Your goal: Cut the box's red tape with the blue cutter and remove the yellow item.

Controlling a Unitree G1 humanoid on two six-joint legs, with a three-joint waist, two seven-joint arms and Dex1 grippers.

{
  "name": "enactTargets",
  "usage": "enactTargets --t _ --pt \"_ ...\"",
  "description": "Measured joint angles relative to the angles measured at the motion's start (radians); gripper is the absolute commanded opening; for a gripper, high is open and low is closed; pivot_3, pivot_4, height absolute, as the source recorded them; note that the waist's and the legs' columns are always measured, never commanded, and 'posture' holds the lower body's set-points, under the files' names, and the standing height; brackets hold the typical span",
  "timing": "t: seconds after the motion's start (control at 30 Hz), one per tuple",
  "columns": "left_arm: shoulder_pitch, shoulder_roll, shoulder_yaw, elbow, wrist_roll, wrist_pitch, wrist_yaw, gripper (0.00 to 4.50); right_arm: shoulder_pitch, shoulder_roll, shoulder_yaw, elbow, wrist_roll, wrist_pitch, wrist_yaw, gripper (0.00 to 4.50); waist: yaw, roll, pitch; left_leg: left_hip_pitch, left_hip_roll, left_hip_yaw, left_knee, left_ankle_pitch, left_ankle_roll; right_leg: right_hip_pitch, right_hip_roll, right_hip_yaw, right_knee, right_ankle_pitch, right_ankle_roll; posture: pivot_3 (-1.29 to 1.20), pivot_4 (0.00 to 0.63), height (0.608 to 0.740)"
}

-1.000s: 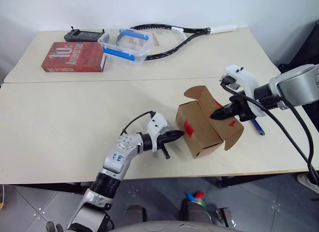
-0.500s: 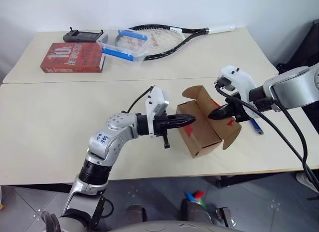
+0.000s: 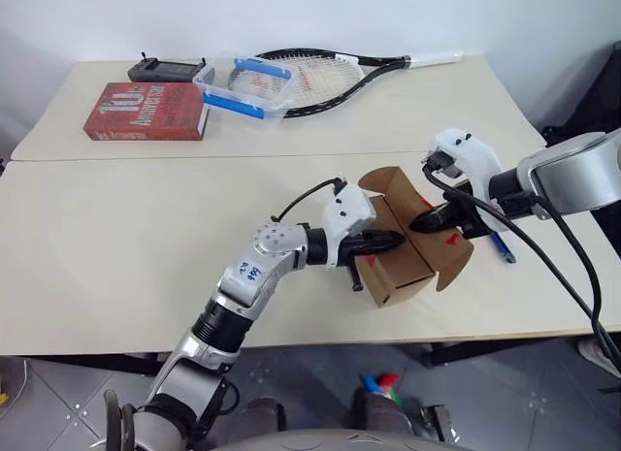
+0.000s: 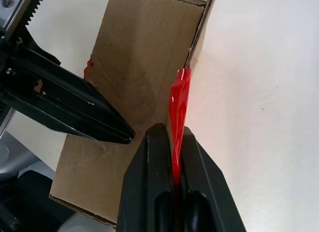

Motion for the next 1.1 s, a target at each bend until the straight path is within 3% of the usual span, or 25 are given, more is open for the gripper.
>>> enactTargets --t 0.53,0.63,0.83,1.1 --pt "0.103 0.091 0.051 -0.152 -0.039 0.085 -0.025 0.00 0.032 -0.072 0.049 0.060 -0.363 0.010 0.245 0.04 0.001 0.001 0.000 -0.001 0.000 0.000 -0.001 0.000 0.000 -0.001 0.000 0.000 -0.001 0.000 0.000 0.00 0.150 0.740" --pt "0.165 0.156 0.083 -0.205 -0.065 0.117 -0.042 0.00 0.080 -0.072 0.047 0.062 -0.418 0.011 0.294 0.04 -0.001 0.001 0.000 0.000 0.000 0.000 -0.002 0.000 0.000 -0.001 0.000 0.000 0.000 0.000 0.000 0.00 0.150 0.740" --pt "0.237 0.224 0.118 -0.227 -0.090 0.175 -0.053 0.00 0.129 -0.053 0.011 0.042 -0.455 0.014 0.335 0.04 0.013 0.001 0.000 -0.002 0.000 0.000 0.000 0.000 0.001 -0.001 0.000 0.000 -0.001 0.000 0.000 0.00 0.150 0.740" --pt "0.251 0.217 0.131 -0.222 -0.091 0.199 -0.029 0.00 0.231 -0.003 -0.085 0.010 -0.418 0.014 0.263 0.04 0.011 0.001 0.001 -0.003 0.000 0.000 -0.002 0.000 0.000 -0.003 0.000 -0.001 -0.001 0.000 0.000 0.00 0.150 0.740"
